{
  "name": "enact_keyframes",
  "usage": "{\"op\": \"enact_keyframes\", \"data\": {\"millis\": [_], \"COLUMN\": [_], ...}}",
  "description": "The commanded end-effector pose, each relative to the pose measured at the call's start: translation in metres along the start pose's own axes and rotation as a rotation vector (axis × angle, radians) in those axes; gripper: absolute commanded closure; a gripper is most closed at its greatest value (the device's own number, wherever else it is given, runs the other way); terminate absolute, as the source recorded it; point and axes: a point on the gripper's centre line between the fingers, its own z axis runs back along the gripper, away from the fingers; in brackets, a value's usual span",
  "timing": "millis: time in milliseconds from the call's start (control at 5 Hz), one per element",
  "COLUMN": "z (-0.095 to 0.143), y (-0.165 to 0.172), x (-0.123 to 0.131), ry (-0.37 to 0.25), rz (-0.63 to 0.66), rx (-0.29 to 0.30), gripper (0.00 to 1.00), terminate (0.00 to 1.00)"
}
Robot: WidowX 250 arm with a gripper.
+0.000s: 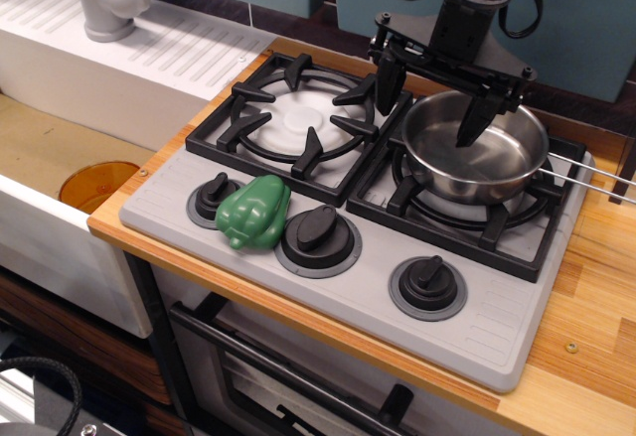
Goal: End effector reaching pot or pan
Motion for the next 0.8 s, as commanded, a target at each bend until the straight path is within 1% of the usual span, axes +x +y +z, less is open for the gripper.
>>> {"op": "enact_keyframes", "data": {"millis": [0, 400, 600], "z": [-0.0011, -0.0043, -0.0074], "y": [-0.0025, 0.0012, 0.0024], "x": [0.0095, 0.0087, 0.0080], "ry": [-0.115, -0.125, -0.127], "rz": [-0.008, -0.016, -0.013], "rx": [-0.033, -0.036, -0.032], "gripper": [0.00, 0.00, 0.00], "terminate": [0.00, 0.00, 1.00]}}
